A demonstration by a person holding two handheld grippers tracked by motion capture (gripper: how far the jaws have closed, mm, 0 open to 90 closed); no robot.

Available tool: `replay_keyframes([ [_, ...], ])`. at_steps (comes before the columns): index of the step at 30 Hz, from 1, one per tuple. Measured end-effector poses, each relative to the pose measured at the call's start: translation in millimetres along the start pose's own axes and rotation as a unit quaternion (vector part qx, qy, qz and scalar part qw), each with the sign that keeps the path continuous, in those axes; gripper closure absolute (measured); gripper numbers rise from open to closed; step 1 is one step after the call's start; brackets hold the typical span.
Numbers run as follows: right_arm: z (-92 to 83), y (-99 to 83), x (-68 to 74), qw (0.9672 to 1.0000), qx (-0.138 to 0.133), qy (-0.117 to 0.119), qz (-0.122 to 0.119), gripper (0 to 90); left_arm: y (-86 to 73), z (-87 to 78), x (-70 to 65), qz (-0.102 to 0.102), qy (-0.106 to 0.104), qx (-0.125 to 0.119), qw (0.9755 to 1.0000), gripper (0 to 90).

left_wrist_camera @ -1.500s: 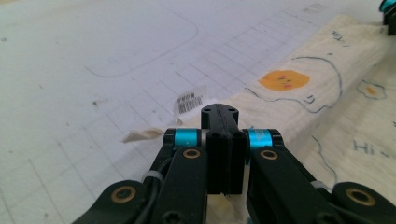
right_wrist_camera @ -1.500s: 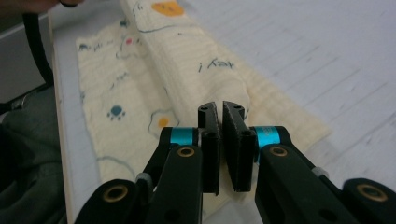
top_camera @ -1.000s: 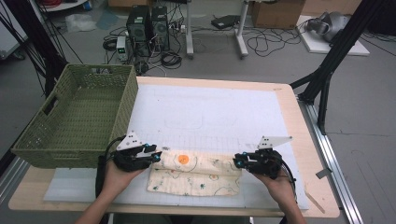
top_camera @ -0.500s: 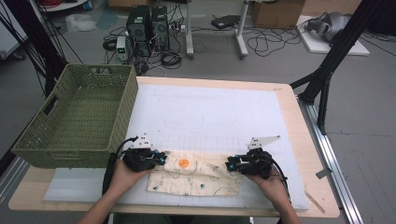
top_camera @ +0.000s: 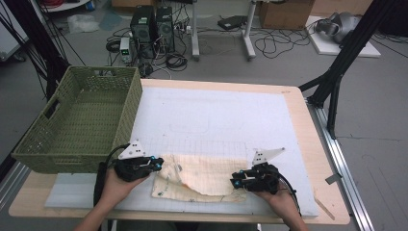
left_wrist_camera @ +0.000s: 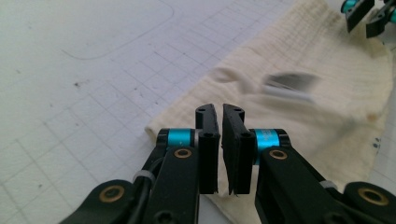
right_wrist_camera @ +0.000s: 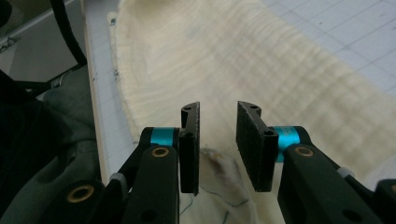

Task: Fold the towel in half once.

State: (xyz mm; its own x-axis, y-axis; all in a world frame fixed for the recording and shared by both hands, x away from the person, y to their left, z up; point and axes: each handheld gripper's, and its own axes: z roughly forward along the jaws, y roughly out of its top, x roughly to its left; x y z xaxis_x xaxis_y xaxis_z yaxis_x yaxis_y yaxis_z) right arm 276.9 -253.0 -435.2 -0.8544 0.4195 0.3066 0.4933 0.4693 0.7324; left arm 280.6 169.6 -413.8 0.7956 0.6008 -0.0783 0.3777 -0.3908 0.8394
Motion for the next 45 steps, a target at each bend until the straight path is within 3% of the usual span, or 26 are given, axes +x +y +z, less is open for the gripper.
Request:
replay_keyframes([
  [4,-6.4,-1.5,6.7,1.0000,-0.006,0.004,-0.003,70.9,5.9,-2.3,1.5,0.000,0.005,-0.006,1.0000,79.7],
  [10,-21.9,9.3,10.0,0.9990,-0.039,-0.016,-0.016,70.3,7.6,9.3,0.2,0.001,0.008,-0.001,1.0000,76.5],
  [19,-20.1,1.4,-6.6,0.9977,-0.021,-0.065,-0.007,67.3,1.5,27.6,7.9,-0.011,0.033,0.011,0.9993,67.0],
  [21,-19.3,-1.6,-8.0,0.9983,-0.012,-0.057,-0.008,66.3,0.6,29.6,9.5,-0.014,0.037,0.015,0.9991,65.7],
  [24,-18.7,-5.6,-0.1,0.9988,-0.002,-0.037,-0.033,66.4,-2.0,33.4,10.0,-0.013,0.039,0.022,0.9989,65.7],
  [28,-13.6,-10.0,8.8,0.9987,0.013,-0.012,-0.048,66.3,-4.3,41.7,9.4,-0.009,0.050,0.042,0.9978,68.7],
  [33,1.1,-13.9,12.4,0.9954,0.056,0.009,-0.078,67.4,-4.5,48.5,7.5,0.005,0.068,0.055,0.9962,77.2],
  [38,2.0,-10.6,10.5,0.9945,0.063,0.011,-0.083,88.6,-2.6,47.5,9.6,0.003,0.072,0.057,0.9958,87.6],
  [42,-4.7,-3.3,11.4,0.9955,0.038,0.018,-0.085,89.0,-1.0,44.3,9.8,-0.004,0.073,0.048,0.9961,88.1],
  [45,-8.7,2.3,14.5,0.9948,0.035,0.015,-0.095,89.1,-0.3,43.3,9.9,-0.006,0.075,0.046,0.9961,88.1],
])
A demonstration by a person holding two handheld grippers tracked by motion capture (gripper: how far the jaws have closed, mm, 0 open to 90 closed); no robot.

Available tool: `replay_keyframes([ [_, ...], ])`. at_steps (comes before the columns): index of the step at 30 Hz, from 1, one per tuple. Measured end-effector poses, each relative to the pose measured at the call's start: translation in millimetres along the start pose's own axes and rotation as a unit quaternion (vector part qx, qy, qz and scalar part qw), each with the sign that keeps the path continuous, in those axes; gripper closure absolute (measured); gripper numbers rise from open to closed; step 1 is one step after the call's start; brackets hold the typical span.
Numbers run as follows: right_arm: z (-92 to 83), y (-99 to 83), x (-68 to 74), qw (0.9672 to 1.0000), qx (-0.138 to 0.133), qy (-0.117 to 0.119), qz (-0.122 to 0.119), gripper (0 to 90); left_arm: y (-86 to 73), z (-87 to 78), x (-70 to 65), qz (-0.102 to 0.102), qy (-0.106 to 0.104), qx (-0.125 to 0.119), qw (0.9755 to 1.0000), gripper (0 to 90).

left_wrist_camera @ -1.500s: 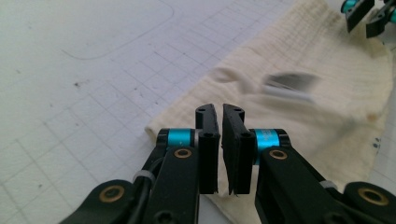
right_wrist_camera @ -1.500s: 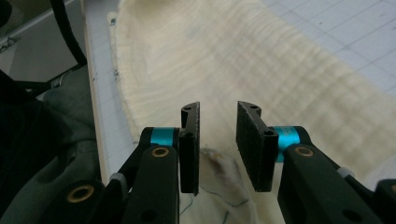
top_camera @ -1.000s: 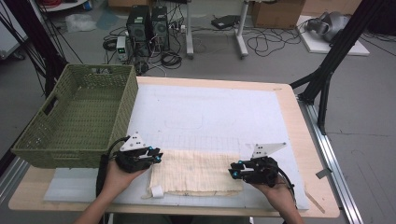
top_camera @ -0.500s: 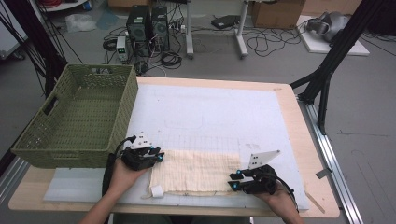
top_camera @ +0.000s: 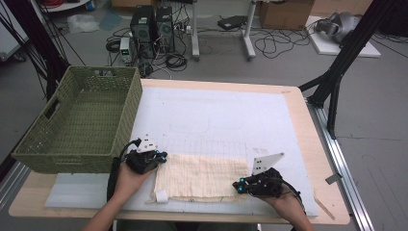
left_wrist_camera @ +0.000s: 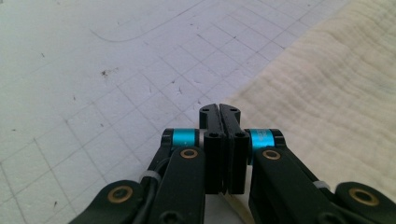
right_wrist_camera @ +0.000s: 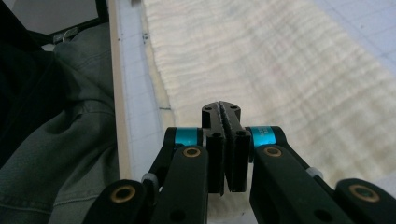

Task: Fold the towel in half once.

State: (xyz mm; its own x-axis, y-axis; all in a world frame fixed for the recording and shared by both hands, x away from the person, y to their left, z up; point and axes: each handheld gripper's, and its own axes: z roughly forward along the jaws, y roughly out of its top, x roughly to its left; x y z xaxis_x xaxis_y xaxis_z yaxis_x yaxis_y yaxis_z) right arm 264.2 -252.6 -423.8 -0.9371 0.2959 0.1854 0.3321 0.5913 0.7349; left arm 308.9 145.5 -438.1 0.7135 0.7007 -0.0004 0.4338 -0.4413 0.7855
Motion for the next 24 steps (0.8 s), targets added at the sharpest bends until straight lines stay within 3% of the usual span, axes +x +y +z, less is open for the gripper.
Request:
replay_keyframes([
  [6,-5.5,5.9,7.3,0.9999,-0.013,0.002,-0.008,89.1,0.2,-0.6,0.3,-0.005,0.002,-0.005,1.0000,88.1],
  [12,6.8,-6.3,9.1,0.9998,0.015,0.015,0.001,89.0,-0.2,0.8,2.6,-0.009,0.005,-0.004,0.9999,88.0],
  [15,11.4,-10.5,8.0,0.9996,0.022,0.015,0.008,82.2,-0.2,0.1,3.3,-0.014,0.008,-0.009,0.9998,86.9],
  [19,1.3,-1.3,6.3,0.9998,-0.018,-0.006,0.003,76.5,0.6,-5.5,6.5,-0.024,0.011,-0.041,0.9988,79.1],
  [24,-12.9,9.5,-11.3,0.9963,-0.052,-0.065,0.022,67.8,0.1,-4.4,9.1,-0.031,0.014,-0.037,0.9987,68.6],
])
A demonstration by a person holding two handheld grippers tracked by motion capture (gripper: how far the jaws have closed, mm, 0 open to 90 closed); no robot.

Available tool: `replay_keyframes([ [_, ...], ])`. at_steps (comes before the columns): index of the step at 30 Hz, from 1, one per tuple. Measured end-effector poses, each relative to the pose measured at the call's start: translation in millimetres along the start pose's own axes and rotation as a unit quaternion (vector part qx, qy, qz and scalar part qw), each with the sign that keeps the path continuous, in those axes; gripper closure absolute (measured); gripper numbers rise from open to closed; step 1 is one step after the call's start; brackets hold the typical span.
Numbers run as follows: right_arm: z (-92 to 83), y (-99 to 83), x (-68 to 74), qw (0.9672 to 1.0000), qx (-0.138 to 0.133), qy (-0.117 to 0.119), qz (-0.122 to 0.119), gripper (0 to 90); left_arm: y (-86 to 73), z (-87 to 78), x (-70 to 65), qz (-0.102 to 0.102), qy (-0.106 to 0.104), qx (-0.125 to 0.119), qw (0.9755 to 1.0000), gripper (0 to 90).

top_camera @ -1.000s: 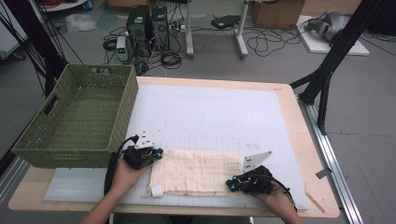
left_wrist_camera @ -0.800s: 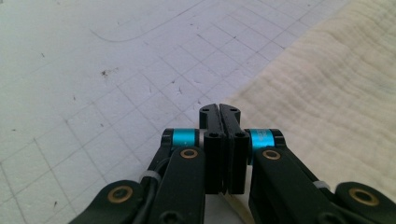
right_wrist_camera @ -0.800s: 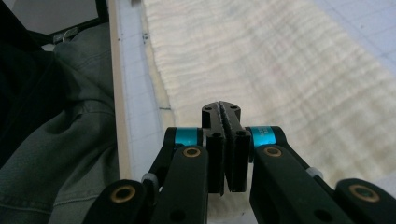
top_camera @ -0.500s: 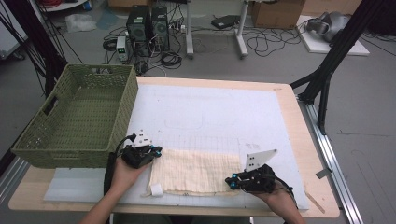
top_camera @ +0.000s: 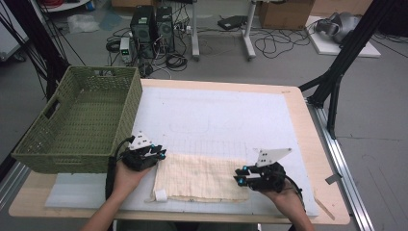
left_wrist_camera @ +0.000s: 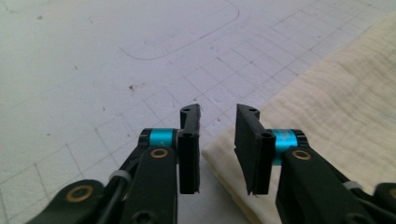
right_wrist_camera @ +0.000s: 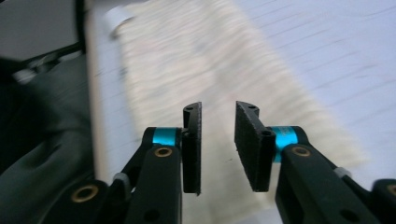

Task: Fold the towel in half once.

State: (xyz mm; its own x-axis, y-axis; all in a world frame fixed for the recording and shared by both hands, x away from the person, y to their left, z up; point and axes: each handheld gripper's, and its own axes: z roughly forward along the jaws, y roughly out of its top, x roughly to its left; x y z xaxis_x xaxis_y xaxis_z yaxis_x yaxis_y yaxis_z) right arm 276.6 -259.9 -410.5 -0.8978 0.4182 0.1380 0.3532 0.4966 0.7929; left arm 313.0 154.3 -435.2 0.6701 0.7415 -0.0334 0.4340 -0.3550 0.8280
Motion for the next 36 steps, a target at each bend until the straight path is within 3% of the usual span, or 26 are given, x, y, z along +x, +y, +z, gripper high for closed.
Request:
replay_keyframes([
  [3,-0.2,-0.5,-18.0,0.9989,-0.012,-0.036,0.028,63.6,-1.1,3.8,0.5,-0.002,-0.003,0.011,0.9999,61.9],
  [6,2.6,-2.4,-32.4,0.9969,-0.020,-0.054,0.053,60.4,-2.0,7.4,1.1,-0.007,-0.005,0.022,0.9997,56.1],
  [14,15.0,-10.0,-57.5,0.9930,-0.001,-0.056,0.104,59.7,-3.8,15.3,0.8,-0.005,-0.003,0.044,0.9990,60.9],
  [18,24.4,-11.3,-55.1,0.9940,0.039,-0.048,0.090,60.4,-4.4,15.4,1.3,-0.007,-0.005,0.042,0.9991,62.6],
  [20,26.9,-13.3,-53.0,0.9941,0.042,-0.049,0.087,61.1,-5.0,15.3,1.6,-0.009,-0.008,0.040,0.9991,64.3],
  [23,27.1,-13.8,-51.4,0.9947,0.043,-0.047,0.081,72.3,-5.8,15.5,0.3,-0.007,-0.017,0.036,0.9992,71.7],
  [25,28.0,-12.9,-49.8,0.9957,0.047,-0.032,0.073,80.5,-6.4,15.5,-0.7,-0.009,-0.027,0.034,0.9990,79.2],
  [29,27.3,-10.8,-47.5,0.9965,0.048,-0.041,0.055,82.9,-4.9,15.0,-2.8,-0.009,-0.024,0.033,0.9991,84.6],
  [36,14.2,1.8,-57.4,0.9955,0.031,-0.075,0.050,83.1,7.6,14.8,-5.7,-0.028,-0.006,-0.011,0.9995,84.8],
])
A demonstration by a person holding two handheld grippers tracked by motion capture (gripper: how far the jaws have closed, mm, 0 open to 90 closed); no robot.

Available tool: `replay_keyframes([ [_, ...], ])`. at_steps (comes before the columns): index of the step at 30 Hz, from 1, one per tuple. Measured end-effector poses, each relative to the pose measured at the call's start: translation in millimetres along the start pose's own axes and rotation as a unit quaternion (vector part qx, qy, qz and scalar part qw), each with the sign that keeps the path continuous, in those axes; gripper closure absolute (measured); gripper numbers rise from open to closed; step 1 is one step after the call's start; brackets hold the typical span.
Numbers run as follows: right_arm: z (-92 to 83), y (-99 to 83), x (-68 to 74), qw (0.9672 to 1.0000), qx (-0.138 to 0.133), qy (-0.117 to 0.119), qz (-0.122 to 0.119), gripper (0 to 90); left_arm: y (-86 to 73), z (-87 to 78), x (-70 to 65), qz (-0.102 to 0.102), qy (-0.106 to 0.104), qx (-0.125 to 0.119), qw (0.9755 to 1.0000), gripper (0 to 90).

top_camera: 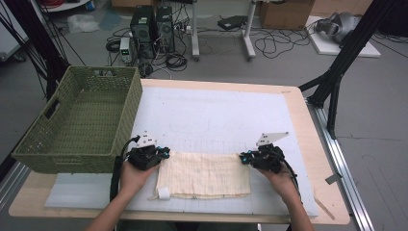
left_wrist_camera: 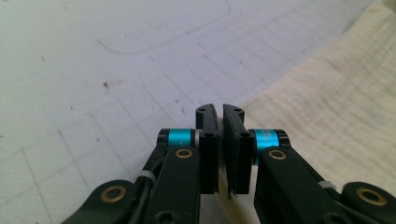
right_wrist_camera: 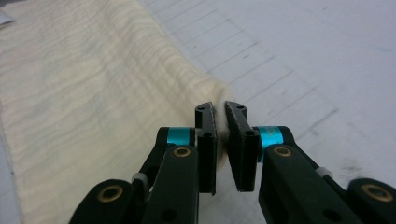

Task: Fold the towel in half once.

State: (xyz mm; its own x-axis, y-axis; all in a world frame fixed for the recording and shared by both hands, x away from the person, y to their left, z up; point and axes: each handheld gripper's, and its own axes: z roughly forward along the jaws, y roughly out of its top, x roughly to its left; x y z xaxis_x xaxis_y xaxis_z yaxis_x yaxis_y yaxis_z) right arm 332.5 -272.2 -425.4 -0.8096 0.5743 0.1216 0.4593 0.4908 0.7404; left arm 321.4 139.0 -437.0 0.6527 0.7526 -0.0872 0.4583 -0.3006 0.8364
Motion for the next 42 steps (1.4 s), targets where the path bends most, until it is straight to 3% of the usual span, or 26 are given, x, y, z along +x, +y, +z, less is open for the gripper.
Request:
replay_keyframes([
  [9,-2.2,15.0,-22.8,0.9990,-0.026,-0.023,0.029,82.3,17.6,19.2,14.3,-0.024,0.045,-0.031,0.9982,84.0],
  [13,5.1,12.3,-31.3,0.9980,-0.022,-0.031,0.051,72.7,18.0,24.3,17.8,-0.031,0.063,-0.028,0.9972,75.7],
  [16,2.4,12.1,-31.1,0.9971,-0.034,-0.033,0.059,64.8,17.6,21.1,19.7,-0.027,0.060,-0.024,0.9976,65.2],
  [20,-6.2,11.6,-25.7,0.9958,-0.060,-0.027,0.064,58.4,18.5,15.3,16.1,-0.015,0.042,-0.029,0.9986,62.0],
  [28,-12.5,6.3,-12.0,0.9967,-0.059,-0.028,0.048,47.4,18.9,7.6,8.3,0.014,0.023,-0.028,0.9993,54.6],
  [36,-14.4,3.0,-5.6,0.9972,-0.059,-0.024,0.039,42.1,12.1,-1.6,11.9,0.004,0.018,-0.034,0.9993,51.6],
  [42,-17.3,1.2,0.6,0.9965,-0.074,-0.019,0.033,38.0,12.3,-5.4,16.8,-0.007,0.018,-0.045,0.9988,50.4],
])
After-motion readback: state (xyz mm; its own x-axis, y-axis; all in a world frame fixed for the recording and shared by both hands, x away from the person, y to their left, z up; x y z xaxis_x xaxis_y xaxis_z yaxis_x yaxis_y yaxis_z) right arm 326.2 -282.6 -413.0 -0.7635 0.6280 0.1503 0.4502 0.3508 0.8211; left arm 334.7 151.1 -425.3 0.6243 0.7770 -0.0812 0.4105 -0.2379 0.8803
